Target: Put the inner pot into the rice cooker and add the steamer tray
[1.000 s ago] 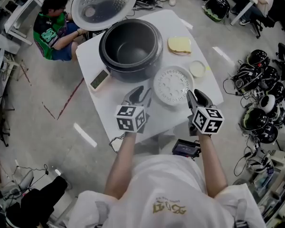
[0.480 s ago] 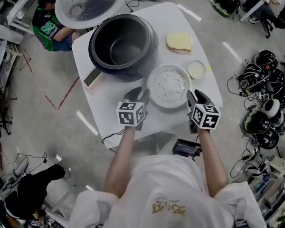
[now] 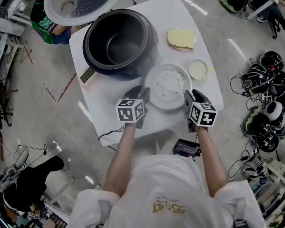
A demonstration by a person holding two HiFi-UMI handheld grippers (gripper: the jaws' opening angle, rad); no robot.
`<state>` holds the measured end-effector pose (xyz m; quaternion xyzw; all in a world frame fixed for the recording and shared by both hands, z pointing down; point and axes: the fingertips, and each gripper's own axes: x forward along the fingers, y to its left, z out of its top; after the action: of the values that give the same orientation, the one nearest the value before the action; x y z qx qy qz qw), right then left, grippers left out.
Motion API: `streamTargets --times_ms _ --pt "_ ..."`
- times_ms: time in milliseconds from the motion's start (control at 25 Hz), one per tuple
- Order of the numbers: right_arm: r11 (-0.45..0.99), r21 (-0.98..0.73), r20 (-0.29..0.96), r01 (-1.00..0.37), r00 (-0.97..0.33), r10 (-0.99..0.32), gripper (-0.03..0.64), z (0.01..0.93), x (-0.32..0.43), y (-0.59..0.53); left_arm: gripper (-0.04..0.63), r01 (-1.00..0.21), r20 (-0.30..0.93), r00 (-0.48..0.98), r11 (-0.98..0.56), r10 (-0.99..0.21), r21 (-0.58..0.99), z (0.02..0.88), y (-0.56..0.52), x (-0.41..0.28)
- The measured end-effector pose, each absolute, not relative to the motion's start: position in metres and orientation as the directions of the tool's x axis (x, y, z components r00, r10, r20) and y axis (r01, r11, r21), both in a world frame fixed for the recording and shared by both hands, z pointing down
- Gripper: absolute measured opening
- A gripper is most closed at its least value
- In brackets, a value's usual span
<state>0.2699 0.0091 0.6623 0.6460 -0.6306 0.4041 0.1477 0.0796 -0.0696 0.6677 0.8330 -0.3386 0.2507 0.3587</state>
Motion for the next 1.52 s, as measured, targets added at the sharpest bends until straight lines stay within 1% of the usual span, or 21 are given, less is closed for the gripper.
streamTargets --times_ms 240,400,480,1040,1520 --pt "-0.158 -0.327 0.716 -0.932 -0.136 -0.685 0.156 0.672 0.270 0.005 0.176 -0.742 0.651 0.654 -0.498 -0.385 0.450 0.670 -0.070 0.083" --pt "-0.149 -0.321 0.716 -0.935 -0.137 -0.684 0.119 0.673 0.267 0.002 0.139 -0.732 0.648 0.664 -0.504 -0.374 0.459 0.670 -0.068 0.088" --pt "-0.151 -0.325 0.717 -0.934 -0.139 -0.683 0.117 0.673 0.268 0.002 0.112 -0.728 0.649 0.667 -0.507 -0.367 0.461 0.671 -0.067 0.091" --pt "-0.144 -0.364 0.714 -0.920 -0.177 -0.677 0.101 0.670 0.266 0.002 0.094 -0.729 0.661 0.674 -0.437 -0.328 0.526 0.674 -0.066 0.089" --pt "-0.151 -0.412 0.690 -0.899 -0.199 -0.696 0.086 0.653 0.261 0.016 0.079 -0.721 0.645 0.686 -0.436 -0.338 0.539 0.652 -0.054 0.082"
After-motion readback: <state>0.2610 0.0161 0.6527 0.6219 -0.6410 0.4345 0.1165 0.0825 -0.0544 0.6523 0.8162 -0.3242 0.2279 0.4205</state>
